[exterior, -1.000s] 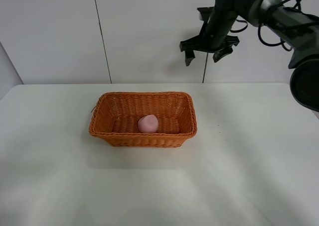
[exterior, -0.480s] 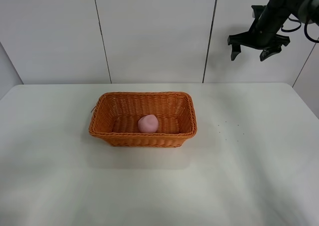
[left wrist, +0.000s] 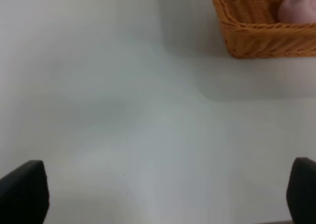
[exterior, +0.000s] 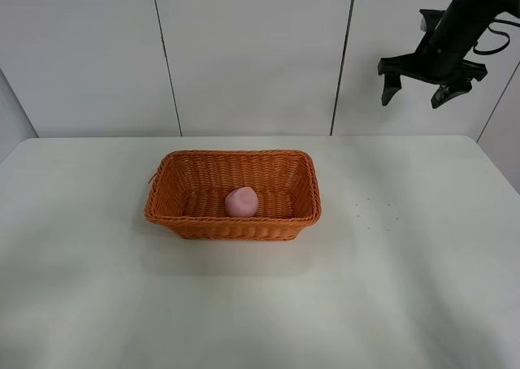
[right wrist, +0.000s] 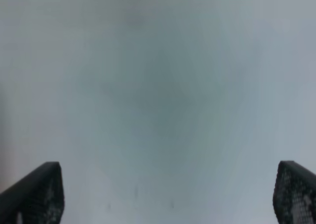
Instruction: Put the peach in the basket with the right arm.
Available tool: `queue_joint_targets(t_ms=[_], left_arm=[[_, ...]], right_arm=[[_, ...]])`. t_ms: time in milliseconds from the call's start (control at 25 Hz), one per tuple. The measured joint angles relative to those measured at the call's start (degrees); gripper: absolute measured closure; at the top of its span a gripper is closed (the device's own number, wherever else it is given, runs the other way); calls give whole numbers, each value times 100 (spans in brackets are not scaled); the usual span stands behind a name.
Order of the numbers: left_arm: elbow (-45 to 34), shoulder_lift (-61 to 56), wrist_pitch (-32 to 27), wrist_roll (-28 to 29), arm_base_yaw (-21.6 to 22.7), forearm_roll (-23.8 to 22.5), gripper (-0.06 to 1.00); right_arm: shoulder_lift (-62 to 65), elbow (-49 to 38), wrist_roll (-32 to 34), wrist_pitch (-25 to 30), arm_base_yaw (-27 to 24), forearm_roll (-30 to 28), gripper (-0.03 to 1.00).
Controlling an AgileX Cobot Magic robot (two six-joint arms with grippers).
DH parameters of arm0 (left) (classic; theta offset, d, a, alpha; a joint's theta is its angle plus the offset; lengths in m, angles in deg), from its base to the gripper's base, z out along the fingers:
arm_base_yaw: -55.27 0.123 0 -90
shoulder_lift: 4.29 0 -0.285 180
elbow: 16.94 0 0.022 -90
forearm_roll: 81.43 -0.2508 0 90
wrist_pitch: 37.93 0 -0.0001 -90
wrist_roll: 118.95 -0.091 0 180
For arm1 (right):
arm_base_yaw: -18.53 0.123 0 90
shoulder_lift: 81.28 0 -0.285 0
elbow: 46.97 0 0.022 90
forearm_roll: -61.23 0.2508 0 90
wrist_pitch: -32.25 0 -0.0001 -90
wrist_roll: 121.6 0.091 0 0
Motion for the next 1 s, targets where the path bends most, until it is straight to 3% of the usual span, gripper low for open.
queue_joint_targets(t_ms=[400, 720, 1000], left_arm=[[0, 0, 0, 0, 0, 0, -4], [0, 0, 0, 0, 0, 0, -4], [0, 0, 0, 0, 0, 0, -4]], right_arm=[[2768, -3622, -18, -7, 0, 0, 31], [5912, -6617, -23, 26, 0, 0, 31], [8740, -8393, -168, -861, 0, -11, 31]])
